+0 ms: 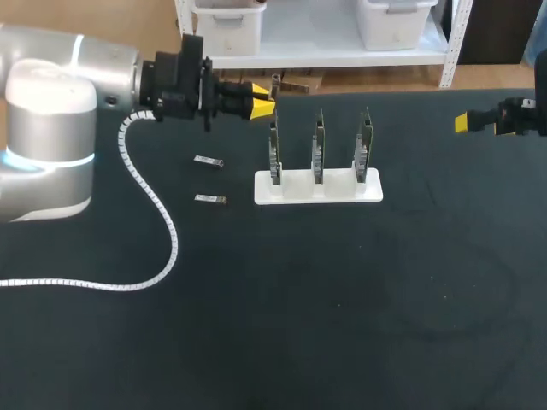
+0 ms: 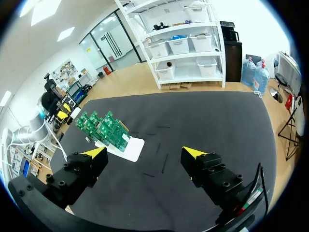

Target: Pick up the optical module with the left hand, and insert it into the network port with the right hand.

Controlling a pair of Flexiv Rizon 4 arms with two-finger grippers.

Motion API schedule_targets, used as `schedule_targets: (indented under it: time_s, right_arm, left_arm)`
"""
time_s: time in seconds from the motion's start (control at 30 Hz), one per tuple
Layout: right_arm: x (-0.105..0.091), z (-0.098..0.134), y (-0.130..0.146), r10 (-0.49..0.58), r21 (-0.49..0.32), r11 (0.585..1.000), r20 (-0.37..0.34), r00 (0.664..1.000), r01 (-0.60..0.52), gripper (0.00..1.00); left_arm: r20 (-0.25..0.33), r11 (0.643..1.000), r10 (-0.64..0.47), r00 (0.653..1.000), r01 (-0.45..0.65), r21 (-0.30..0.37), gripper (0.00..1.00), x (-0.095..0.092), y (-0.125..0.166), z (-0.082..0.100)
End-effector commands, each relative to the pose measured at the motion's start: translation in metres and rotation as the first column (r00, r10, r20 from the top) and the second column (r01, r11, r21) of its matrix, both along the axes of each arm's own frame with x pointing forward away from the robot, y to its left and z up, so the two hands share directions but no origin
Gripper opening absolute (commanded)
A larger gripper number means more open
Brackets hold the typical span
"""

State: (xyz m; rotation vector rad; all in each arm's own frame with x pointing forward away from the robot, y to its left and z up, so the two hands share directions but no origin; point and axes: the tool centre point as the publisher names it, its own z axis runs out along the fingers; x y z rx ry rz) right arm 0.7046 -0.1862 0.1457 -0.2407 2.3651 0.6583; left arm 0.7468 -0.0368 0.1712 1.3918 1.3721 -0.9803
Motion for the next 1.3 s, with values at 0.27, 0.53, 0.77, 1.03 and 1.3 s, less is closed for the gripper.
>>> schedule_targets:
  time_s: [0.27,0.53,0.77,1.03,1.3]
  right_arm:
    - [-0.0009,0.001,0.0001,-0.002,-0.003,1.0,-0.001,1.0,0.002,1.0]
    - [-0.0009,0.001,0.0001,-0.002,-0.003,1.0,-0.001,1.0,0.002,1.0]
    - [-0.0009,0.001,0.0001,-0.002,-0.003,1.0,-0.001,1.0,0.002,1.0]
    - [-0.0009,0.001,0.0001,-0.002,-0.003,1.0,-0.001,1.0,0.002,1.0]
    - [-0.0009,0.001,0.0001,-0.002,-0.003,1.0,-0.001,1.0,0.002,1.0]
  left_arm:
    - [-0.004,1.0,-0.01,1.0,0.01,0.004,0.0,0.0036,-0.0002,-0.0001]
    - [-0.002,1.0,-0.011,1.0,0.011,-0.004,0.0,0.0041,-0.0001,0.0026]
    - [-0.006,1.0,-0.002,1.0,0.002,-0.021,0.0,0.004,0.0012,0.0071]
    - [-0.03,0.999,0.022,0.999,-0.024,-0.046,0.0,0.0009,0.0046,0.0031]
    - [-0.036,0.998,0.023,0.999,-0.025,-0.056,0.0,0.001,0.0009,0.0016]
